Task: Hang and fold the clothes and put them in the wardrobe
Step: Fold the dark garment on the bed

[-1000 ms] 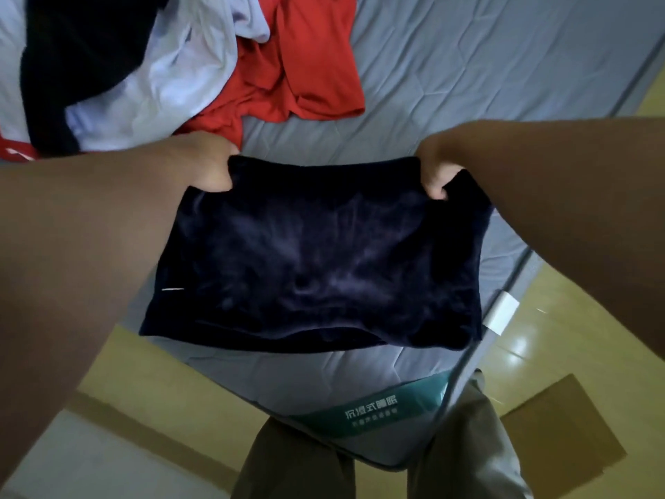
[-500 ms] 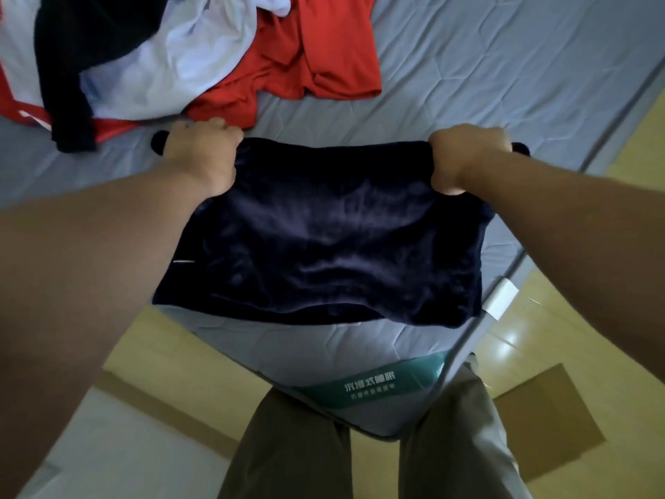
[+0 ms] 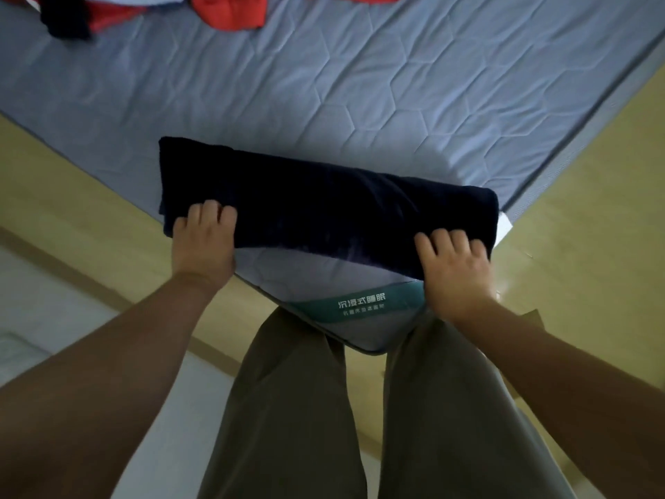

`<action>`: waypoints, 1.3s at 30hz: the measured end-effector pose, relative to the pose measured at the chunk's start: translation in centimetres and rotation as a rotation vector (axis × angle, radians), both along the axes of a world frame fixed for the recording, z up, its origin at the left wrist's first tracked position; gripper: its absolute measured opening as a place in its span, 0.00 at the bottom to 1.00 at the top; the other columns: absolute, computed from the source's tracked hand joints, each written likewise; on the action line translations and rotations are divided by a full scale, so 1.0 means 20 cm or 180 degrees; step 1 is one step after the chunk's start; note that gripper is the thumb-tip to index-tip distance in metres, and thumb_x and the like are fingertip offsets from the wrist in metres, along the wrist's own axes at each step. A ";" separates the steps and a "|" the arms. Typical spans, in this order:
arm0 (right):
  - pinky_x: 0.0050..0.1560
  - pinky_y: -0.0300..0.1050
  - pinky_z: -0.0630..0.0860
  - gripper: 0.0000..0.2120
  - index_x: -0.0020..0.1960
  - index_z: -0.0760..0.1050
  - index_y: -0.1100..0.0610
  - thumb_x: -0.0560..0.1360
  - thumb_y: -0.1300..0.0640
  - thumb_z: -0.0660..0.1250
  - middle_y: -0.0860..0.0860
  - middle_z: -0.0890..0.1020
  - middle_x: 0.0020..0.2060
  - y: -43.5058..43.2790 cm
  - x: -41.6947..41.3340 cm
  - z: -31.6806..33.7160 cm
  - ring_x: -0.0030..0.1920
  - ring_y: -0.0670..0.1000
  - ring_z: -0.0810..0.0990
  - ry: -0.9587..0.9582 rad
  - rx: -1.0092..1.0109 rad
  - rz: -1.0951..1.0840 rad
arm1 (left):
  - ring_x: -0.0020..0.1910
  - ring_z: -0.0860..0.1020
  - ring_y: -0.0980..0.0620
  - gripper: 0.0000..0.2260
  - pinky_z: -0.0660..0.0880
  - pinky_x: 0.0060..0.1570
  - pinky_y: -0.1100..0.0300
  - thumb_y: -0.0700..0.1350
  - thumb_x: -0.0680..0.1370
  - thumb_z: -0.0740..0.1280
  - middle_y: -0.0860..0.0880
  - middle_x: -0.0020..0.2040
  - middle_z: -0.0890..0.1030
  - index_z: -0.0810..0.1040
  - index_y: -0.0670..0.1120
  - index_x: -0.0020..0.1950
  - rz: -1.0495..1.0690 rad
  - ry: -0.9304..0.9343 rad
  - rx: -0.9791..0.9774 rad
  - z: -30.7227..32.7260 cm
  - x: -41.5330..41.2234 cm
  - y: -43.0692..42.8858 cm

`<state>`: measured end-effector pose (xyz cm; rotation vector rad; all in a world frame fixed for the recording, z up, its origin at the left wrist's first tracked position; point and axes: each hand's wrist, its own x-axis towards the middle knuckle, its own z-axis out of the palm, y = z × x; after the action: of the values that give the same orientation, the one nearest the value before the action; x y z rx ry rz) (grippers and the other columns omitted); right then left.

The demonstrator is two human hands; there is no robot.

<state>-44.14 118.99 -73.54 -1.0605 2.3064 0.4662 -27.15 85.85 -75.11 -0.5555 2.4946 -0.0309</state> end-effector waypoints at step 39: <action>0.61 0.58 0.70 0.55 0.69 0.65 0.45 0.47 0.33 0.82 0.48 0.77 0.64 -0.33 -0.50 -0.31 0.64 0.58 0.77 -0.1666 0.0882 -0.1163 | 0.56 0.77 0.44 0.25 0.67 0.61 0.47 0.47 0.66 0.77 0.46 0.53 0.78 0.69 0.48 0.58 -0.0566 -0.1055 0.0098 -0.26 -0.45 -0.22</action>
<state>-54.20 112.35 -79.67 -0.5278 1.8430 0.3033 -36.10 81.39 -80.22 -0.2868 2.2080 -0.1414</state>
